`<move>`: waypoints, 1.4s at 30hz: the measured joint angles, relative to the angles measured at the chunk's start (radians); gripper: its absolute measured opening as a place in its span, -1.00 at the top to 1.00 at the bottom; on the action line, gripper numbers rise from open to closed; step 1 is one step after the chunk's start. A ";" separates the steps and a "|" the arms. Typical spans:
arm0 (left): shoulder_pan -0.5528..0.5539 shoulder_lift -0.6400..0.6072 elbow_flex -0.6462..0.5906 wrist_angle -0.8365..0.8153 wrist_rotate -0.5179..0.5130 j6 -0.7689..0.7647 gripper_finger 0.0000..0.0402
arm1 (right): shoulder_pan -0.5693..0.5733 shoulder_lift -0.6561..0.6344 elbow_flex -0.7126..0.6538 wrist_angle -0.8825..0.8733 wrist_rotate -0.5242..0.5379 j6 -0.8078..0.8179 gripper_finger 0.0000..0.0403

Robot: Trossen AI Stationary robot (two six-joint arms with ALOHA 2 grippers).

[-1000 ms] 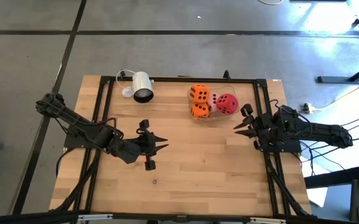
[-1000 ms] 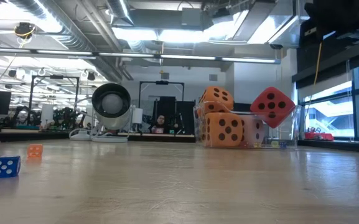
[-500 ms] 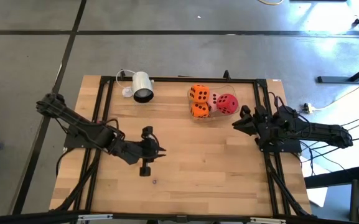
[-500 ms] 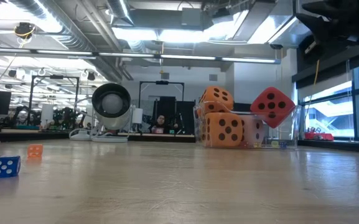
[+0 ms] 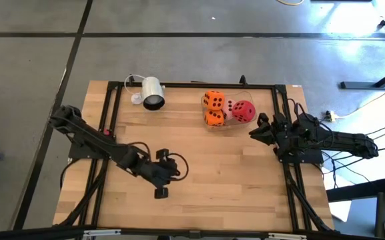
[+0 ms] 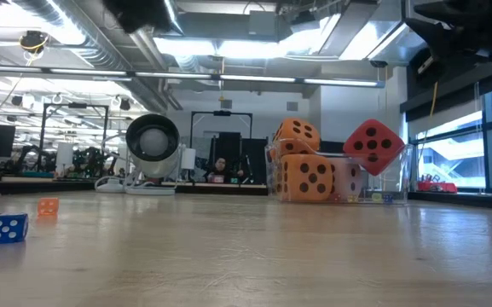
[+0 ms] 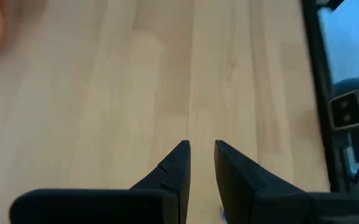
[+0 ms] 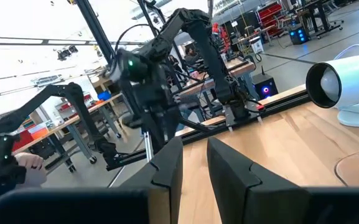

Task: Pick & Place Dice
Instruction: Put the small orange die into the transparent bin

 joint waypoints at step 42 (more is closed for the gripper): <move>0.187 0.306 0.000 -0.388 0.305 -0.288 0.36 | 0.000 0.000 0.000 -0.001 0.000 -0.001 0.63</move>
